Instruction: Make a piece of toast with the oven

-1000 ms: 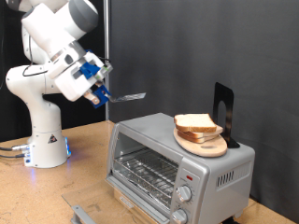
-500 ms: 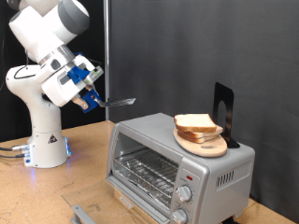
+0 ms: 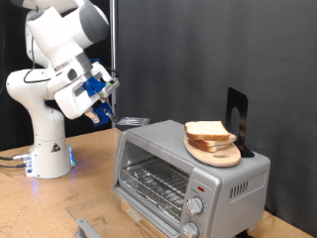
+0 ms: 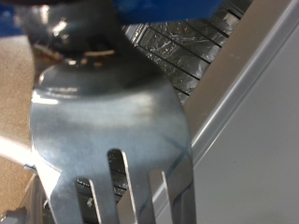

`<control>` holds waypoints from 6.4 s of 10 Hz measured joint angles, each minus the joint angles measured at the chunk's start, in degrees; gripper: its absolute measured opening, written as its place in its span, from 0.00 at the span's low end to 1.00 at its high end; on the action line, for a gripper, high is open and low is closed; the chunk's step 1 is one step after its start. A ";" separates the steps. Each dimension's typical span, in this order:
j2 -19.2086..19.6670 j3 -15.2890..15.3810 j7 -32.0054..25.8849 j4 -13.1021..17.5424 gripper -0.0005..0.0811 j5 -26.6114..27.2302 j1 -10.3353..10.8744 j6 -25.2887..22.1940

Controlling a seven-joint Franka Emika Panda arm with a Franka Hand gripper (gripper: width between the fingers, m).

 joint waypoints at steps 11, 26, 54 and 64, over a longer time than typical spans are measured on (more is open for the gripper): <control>9.96 6.61 0.09 5.19 0.41 2.06 3.15 9.01; 12.17 10.72 -1.01 5.66 0.41 7.83 4.55 14.37; 16.83 14.65 8.12 10.96 0.41 -0.35 3.78 18.63; 21.67 15.41 12.38 15.71 0.41 -13.05 3.39 18.39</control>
